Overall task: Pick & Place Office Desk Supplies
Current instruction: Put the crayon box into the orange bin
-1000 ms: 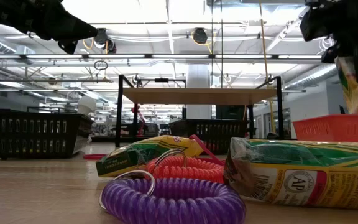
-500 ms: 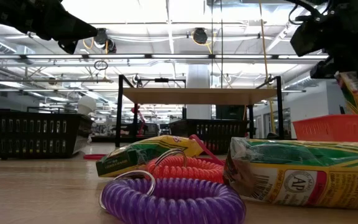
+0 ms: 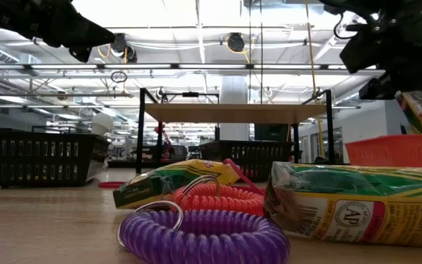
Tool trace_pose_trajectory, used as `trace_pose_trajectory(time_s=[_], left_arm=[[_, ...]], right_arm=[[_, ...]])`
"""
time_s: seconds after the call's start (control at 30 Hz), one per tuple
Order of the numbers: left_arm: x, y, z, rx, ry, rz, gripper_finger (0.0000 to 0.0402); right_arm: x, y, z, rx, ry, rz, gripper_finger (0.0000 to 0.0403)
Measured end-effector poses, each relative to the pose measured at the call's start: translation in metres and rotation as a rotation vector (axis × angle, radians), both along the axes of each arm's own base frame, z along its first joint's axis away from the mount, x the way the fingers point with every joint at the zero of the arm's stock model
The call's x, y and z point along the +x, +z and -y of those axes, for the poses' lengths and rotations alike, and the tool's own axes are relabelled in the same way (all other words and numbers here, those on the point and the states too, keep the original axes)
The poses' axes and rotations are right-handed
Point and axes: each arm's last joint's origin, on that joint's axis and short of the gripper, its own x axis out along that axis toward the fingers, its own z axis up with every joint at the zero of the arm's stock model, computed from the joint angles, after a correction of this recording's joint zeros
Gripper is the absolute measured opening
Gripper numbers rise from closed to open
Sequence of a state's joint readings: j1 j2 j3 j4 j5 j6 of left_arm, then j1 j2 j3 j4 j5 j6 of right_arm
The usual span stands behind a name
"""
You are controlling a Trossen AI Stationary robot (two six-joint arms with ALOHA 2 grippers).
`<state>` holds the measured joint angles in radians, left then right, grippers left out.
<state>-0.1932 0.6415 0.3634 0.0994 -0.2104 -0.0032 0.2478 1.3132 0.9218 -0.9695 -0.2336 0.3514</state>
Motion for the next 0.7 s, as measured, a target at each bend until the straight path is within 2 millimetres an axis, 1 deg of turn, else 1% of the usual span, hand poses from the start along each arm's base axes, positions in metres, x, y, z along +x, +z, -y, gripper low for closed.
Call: trace_pose_trajectory(time_s=[0.13, 0.47, 0.57, 0.7], left_arm=[[0.0, 0.0003, 0.0, 0.001, 0.0, 0.002, 0.0024], [0.0, 0.0002, 0.0, 0.0, -0.001, 0.001, 0.0024], [0.0, 0.0002, 0.0, 0.0, -0.001, 0.001, 0.0024], [0.0, 0.0003, 0.0, -0.001, 0.0, 0.002, 0.0024]], right_arm=[[-0.0002, 0.0001, -0.0007, 0.019, 0.0, -0.005, 0.0088], [-0.001, 0.0, 0.0002, 0.0, -0.007, -0.012, 0.0183], [-0.0026, -0.0001, 0.0006, -0.003, -0.029, -0.034, 0.0205], [-0.0057, -0.0002, 0.0013, -0.01, -0.038, -0.066, 0.0225]])
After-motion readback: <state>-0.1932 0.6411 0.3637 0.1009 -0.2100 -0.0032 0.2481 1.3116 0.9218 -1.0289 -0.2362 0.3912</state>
